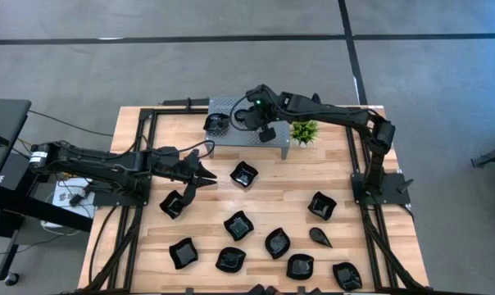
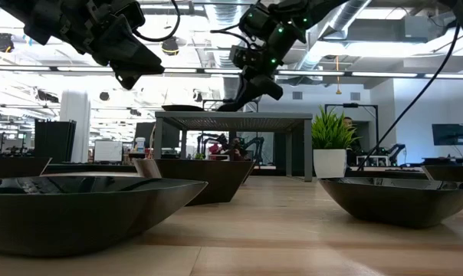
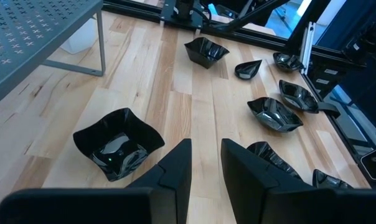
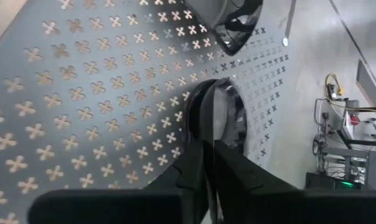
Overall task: Pick & Place Mini shaped plates
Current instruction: Stack the drop-shaped plate on top of the drop-shaped plate on the shelf
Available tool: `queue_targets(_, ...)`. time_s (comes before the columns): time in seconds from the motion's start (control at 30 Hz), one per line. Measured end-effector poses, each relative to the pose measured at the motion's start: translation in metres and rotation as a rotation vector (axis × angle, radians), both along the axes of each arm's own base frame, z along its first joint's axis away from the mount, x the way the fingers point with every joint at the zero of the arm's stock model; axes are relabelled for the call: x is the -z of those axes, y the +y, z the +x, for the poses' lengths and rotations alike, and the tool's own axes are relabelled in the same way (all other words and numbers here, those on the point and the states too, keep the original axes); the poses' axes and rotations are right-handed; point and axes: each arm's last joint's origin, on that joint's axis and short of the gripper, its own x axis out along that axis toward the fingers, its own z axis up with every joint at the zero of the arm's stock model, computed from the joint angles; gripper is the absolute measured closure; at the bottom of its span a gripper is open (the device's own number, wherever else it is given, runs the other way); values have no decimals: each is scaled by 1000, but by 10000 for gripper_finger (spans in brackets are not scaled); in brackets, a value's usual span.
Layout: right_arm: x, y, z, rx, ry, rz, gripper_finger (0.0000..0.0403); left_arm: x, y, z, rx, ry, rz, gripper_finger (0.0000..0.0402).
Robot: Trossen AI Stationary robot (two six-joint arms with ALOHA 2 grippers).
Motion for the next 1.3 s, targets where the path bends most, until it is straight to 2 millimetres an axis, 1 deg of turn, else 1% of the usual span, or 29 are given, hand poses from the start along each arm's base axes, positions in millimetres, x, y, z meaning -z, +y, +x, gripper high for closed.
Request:
queue_targets(0.17,0,0,0,11,1,-10,345,0,0,0,0,0,0,314)
queue_targets(0.5,-1,-3,-2,94,36,-86,342,0,0,0,0,0,0,314)
queue_targets(0.7,-1,0,0,125,4,-54,342,0,0,0,0,0,0,314)
queue_targets(0.87,0,11,4,163,-25,1,342,0,0,0,0,0,0,314)
queue_targets(0.93,-1,17,6,163,-34,14,342,0,0,0,0,0,0,314)
queue_targets(1.03,-4,33,10,149,-35,-6,342,0,0,0,0,0,0,314)
queue_targets(1.17,-19,68,12,155,17,-80,342,0,0,0,0,1,0,314)
queue_targets(1.23,-28,88,8,167,45,-65,342,0,0,0,0,0,0,314)
queue_targets(1.3,-36,109,8,184,33,-20,342,0,0,0,0,1,0,314)
